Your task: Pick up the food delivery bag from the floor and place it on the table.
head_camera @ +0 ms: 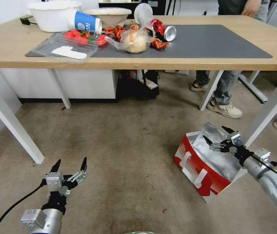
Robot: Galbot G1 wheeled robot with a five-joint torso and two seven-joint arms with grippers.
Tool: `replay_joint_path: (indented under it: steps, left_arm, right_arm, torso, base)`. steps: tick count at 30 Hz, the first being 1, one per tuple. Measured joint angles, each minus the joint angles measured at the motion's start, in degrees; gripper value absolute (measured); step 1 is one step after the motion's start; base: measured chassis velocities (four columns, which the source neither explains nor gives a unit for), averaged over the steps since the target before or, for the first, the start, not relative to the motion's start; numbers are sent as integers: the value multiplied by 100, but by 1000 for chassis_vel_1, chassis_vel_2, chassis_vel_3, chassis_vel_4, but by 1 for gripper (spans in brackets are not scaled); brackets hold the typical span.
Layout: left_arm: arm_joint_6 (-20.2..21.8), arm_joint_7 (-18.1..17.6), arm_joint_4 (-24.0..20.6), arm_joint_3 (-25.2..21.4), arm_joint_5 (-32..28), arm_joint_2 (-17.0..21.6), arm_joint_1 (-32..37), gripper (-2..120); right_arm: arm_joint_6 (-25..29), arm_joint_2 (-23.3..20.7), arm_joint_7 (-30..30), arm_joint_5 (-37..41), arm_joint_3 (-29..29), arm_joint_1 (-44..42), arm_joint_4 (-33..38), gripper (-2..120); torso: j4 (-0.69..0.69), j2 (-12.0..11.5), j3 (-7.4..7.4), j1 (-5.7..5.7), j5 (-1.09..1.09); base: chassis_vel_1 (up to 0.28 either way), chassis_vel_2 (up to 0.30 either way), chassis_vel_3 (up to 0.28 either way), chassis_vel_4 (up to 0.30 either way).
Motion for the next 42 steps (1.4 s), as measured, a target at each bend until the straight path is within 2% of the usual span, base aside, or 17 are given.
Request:
replay_joint_path:
  steps: [2,5,6,10,20,32,35,42]
  left_arm:
    - [0,2,5,-8,-5,3,-12,100]
    - [1,8,47,-6,7,-9,-30,100]
    - [1,8,47,-6,7,-9,-30,100]
    - [7,-15,68,-12,19,-3,-60,100]
    - [-15,-21,100,-24,62,-50,8,100]
    - [-10,-20,147,-22,80,-135,-42,100]
    - [-10,-21,160,-42,77,-130,-44,100]
    - [-6,-21,154,-83,40,-119,-40,100]
  right_arm:
    - [91,-111,-120,-9,-90,206,-237,100]
    - [329,-454,-427,-103,-422,953,-1026,100]
    - [329,-454,-427,-103,-422,953,-1026,100]
    - [650,-543,-691,-483,-814,1671,-1790,100]
    - [510,-337,-723,-717,-1484,2358,-2521,100]
    - [418,-247,-722,-824,-1792,2751,-2974,100]
    - [484,-136,-790,-846,-1936,2980,-3333,100]
    - [581,-11,-838,-802,-2049,3214,-3694,100]
  torso:
    - [0,1,0,0,0]
    - [1,2,0,0,-1]
    - [1,2,0,0,-1]
    - [1,3,0,1,-1]
    - [1,5,0,1,0]
    - [0,6,0,1,-2]
    - [0,6,0,1,-2]
    - [1,7,0,1,-1]
  base:
    - [0,0,0,0]
    - [0,0,0,0]
    - [0,0,0,0]
    - [0,0,0,0]
    - [0,0,0,0]
    - [0,0,0,0]
    - [0,0,0,0]
    - [0,0,0,0]
